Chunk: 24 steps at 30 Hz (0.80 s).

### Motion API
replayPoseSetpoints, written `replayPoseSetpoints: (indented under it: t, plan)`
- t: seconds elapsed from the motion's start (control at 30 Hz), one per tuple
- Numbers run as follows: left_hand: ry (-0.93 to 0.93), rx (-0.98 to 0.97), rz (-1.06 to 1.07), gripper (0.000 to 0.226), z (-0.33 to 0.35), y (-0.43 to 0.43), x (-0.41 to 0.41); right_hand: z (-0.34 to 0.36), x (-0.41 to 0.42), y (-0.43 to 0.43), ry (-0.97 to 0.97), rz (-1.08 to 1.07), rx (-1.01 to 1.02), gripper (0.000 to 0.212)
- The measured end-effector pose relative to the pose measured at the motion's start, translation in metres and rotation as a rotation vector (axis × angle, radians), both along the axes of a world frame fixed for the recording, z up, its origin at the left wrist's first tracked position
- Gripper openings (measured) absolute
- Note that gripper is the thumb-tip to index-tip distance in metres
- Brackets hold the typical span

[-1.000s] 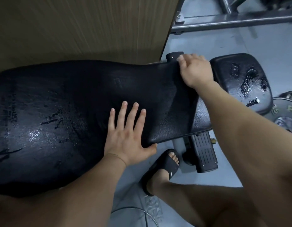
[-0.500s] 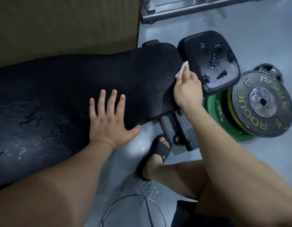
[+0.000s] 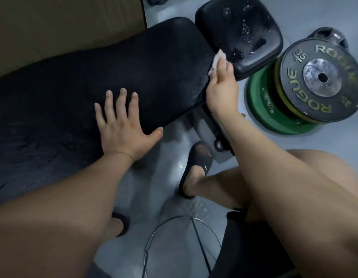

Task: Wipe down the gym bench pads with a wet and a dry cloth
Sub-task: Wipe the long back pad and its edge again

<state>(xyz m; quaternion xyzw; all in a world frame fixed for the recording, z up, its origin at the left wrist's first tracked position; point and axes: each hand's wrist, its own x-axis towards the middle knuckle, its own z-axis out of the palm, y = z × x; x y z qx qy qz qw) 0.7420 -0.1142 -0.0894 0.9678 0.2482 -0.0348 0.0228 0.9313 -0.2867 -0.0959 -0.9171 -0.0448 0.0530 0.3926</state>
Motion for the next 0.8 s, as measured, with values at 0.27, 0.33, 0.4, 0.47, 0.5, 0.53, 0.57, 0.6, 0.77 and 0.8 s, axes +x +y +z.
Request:
replayPoseSetpoints:
  t: [0.27,0.33,0.4,0.47,0.5,0.53,0.57,0.6,0.77,0.8]
  plan:
    - [-0.013,-0.012,-0.010,0.108,0.001,-0.001,0.001,0.009,-0.102,0.037,0.257,-0.341,0.411,0.052]
    - [-0.007,-0.027,-0.016,0.108,0.002,0.000,0.000,0.014,-0.090,0.035,0.308,-0.405,0.438,0.051]
    - [0.024,-0.050,-0.027,0.110,0.004,0.001,-0.002,0.018,-0.077,0.028,0.287,-0.428,0.458,0.052]
    - [0.069,-0.096,-0.057,0.108,0.008,0.007,-0.005,0.023,-0.079,0.027,0.274,-0.426,0.486,0.055]
    - [0.086,-0.141,-0.077,0.103,0.011,0.011,-0.008,0.024,-0.086,0.030,0.266,-0.423,0.510,0.055]
    - [0.094,-0.197,-0.096,0.093,0.014,0.017,-0.013,0.022,-0.098,0.036,0.278,-0.421,0.547,0.055]
    - [0.101,-0.252,-0.113,0.081,0.018,0.024,-0.019,0.020,-0.112,0.044,0.307,-0.454,0.620,0.055]
    - [0.119,-0.292,-0.130,0.072,0.022,0.030,-0.028,0.020,-0.124,0.050,0.312,-0.473,0.581,0.059]
    - [0.293,-0.352,-0.102,0.061,0.039,0.047,-0.068,0.026,-0.136,0.050,0.448,-0.421,0.613,0.057]
    - [0.322,-0.365,-0.064,0.060,0.041,0.046,-0.073,0.026,-0.134,0.050,0.449,-0.405,0.580,0.059]
